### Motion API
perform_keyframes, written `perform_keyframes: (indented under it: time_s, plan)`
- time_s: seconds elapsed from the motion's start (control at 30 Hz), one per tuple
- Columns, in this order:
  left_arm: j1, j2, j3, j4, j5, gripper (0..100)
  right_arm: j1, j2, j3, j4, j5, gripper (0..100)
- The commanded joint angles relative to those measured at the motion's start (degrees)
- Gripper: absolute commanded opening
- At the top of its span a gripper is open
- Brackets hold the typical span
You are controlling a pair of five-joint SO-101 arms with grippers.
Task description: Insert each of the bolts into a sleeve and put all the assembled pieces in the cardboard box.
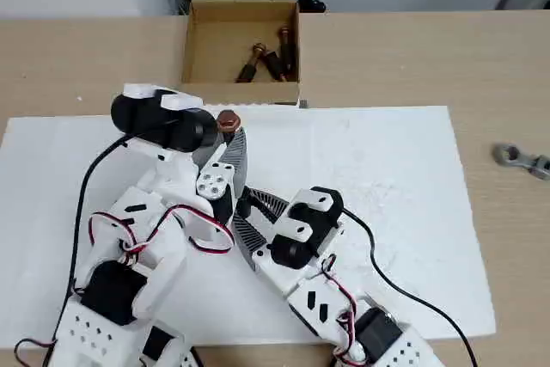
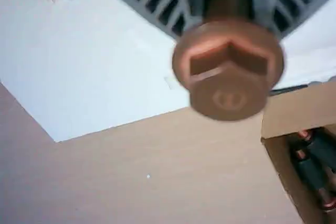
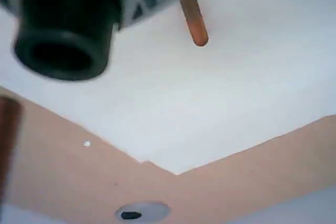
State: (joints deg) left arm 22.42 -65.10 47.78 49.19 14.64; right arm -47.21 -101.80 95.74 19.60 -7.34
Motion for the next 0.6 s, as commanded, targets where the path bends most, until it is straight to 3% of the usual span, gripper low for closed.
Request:
perform_keyframes:
  time_s: [0.0, 0.57]
  plan:
    - [0.26, -0.70, -3.03, 0.26, -0.44, 1, -0.48, 0.13, 0.70, 0.04, 0.79, 0.2]
    - [2.81, -0.70, -3.12, 2.64, -0.44, 1, -0.48, 0.13, 0.70, 0.04, 0.79, 0.2]
